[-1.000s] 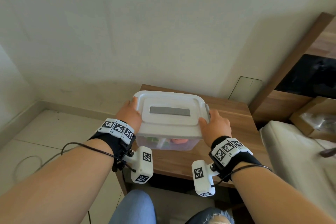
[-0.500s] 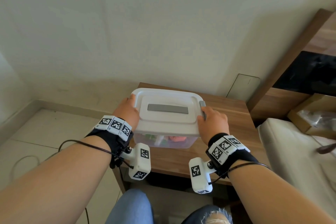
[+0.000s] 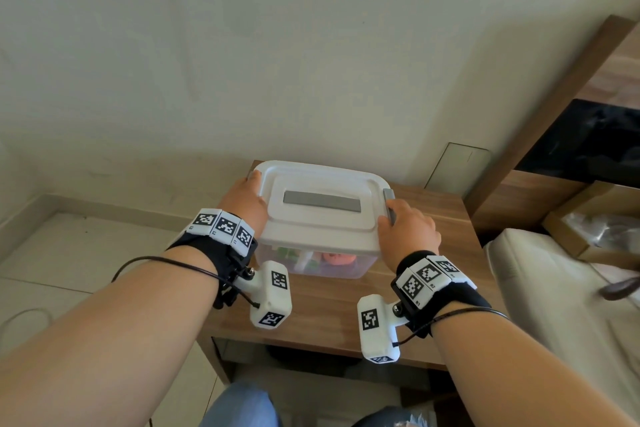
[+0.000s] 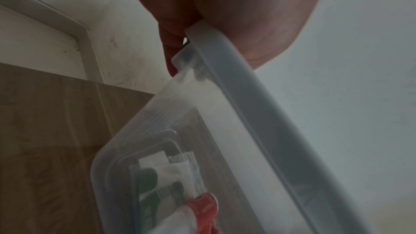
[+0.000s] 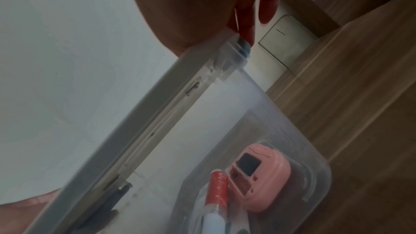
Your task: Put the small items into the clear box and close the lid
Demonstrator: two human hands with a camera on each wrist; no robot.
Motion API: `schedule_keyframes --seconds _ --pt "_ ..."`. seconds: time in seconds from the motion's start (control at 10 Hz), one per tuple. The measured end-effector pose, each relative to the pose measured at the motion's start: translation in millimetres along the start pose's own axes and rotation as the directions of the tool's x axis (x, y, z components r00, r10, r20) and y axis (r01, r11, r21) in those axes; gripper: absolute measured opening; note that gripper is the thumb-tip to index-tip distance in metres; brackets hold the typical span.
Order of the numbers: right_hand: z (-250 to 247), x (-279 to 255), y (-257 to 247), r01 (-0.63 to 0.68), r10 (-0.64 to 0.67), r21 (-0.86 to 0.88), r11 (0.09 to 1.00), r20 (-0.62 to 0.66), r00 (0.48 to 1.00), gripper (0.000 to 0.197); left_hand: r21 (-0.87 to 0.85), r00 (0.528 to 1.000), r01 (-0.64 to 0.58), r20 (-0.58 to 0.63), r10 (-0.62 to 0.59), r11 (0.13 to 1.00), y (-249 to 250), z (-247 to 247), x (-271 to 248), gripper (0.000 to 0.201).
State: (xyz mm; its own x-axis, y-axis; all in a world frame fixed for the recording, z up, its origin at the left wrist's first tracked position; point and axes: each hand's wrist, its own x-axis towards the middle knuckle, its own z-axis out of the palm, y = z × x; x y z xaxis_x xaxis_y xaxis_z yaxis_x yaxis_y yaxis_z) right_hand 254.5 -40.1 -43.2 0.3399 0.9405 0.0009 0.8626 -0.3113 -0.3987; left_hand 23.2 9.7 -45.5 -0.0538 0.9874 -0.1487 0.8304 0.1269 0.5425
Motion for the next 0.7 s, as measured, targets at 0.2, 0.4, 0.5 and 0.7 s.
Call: schedule_keyframes --seconds 0.2,0.4,0.5,0.7 --pt "-0.3 15.0 3.4 -0.043 0.043 0.023 0.999 0.0 0.999 0.037 0.012 0.997 -0.072 -0.042 0.072 0.997 6.8 4.9 19.9 0.055" --pt "-1.8 21.0 3.4 -0.064 0.063 0.025 0.998 0.006 0.998 0.038 0.011 0.995 -0.077 -0.056 0.078 0.997 10.0 8.2 28.5 0.055" --pt "-3.7 21.7 1.7 -0.074 0.073 0.018 0.997 0.028 0.997 0.037 0.062 0.996 -0.061 -0.059 0.065 0.996 12.8 5.6 25.8 0.054" --pt "-25.6 22.6 2.6 -0.089 0.095 0.112 0.99 -0.048 0.994 0.045 0.063 0.994 0.037 -0.106 -0.03 0.997 14.6 -16.0 28.6 0.057"
